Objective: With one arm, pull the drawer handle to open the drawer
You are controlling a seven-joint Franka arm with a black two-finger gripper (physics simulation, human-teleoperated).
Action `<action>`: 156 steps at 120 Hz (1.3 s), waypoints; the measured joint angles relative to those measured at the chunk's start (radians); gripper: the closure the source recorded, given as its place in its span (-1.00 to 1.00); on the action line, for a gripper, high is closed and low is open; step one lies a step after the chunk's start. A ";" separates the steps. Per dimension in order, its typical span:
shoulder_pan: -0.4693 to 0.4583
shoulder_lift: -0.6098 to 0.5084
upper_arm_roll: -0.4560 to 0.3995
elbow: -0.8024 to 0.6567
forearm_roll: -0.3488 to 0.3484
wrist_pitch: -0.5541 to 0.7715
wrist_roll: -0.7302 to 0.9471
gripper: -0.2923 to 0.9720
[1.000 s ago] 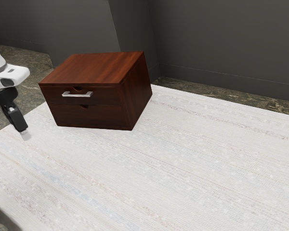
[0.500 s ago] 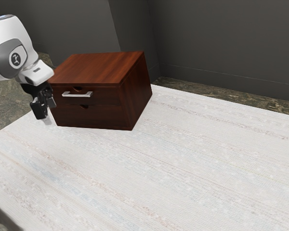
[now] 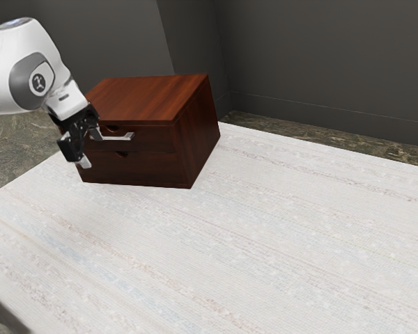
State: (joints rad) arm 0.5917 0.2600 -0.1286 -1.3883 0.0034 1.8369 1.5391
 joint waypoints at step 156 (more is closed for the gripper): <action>-0.002 0.110 0.012 0.053 -0.020 0.131 0.138 -0.54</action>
State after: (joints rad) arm 0.5893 0.3703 -0.1162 -1.3349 -0.0167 1.9684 1.6768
